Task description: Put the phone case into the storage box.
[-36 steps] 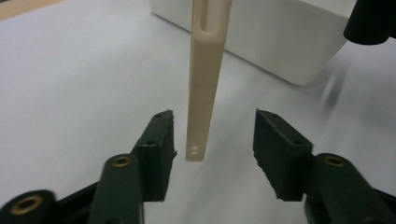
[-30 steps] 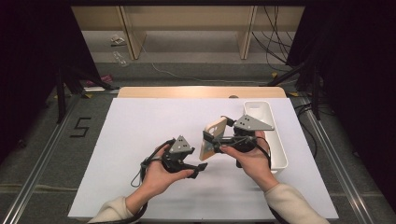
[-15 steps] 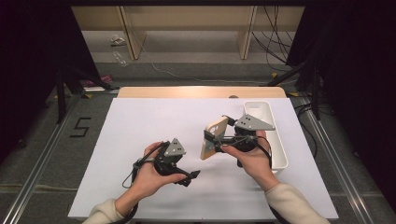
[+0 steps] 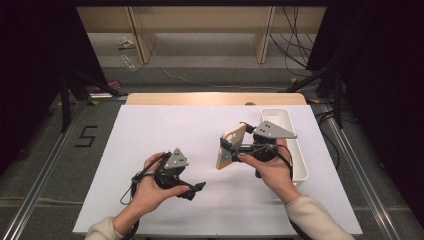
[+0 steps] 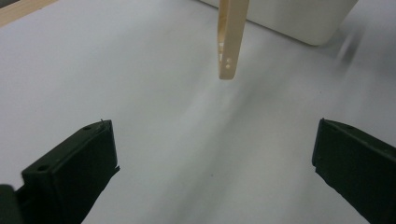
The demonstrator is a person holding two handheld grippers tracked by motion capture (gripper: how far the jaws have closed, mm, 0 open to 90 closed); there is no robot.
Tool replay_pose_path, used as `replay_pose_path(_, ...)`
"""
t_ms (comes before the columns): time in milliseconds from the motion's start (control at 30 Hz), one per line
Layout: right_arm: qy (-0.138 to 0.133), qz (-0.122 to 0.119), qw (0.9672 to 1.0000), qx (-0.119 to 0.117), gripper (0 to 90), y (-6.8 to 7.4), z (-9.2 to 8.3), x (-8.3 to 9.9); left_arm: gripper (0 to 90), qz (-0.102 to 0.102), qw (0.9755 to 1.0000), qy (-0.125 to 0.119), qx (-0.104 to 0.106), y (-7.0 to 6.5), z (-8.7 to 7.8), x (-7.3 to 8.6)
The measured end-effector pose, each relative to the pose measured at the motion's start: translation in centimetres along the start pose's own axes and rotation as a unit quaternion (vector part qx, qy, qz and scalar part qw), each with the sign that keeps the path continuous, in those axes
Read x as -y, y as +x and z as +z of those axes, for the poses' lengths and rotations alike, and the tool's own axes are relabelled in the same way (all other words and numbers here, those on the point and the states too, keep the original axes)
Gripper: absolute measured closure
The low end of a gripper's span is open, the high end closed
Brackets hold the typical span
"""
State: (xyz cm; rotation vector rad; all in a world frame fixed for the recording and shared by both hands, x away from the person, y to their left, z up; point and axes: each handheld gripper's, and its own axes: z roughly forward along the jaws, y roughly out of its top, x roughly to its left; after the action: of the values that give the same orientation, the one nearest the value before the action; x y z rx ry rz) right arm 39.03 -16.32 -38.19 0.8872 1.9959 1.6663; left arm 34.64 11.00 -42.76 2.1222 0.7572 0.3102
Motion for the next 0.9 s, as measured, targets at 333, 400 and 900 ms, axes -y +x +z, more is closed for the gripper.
replay_pose_path(333,-0.005,0.001,1.0000,0.008,12.5,-0.4,-0.3,-0.3,0.0,-0.008,0.9999,-0.001,-0.013,0.7,-1.2,0.9)
replay_pose_path(400,-0.006,0.000,0.9999,0.010,12.5,-0.5,-0.4,-0.4,0.0,-0.009,0.9998,-0.001,-0.015,0.8,-1.3,1.1)
replay_pose_path(900,-0.012,0.002,0.9997,0.019,12.5,-1.0,-0.9,-0.9,0.0,-0.018,0.9995,-0.002,-0.026,1.5,-2.1,1.8)
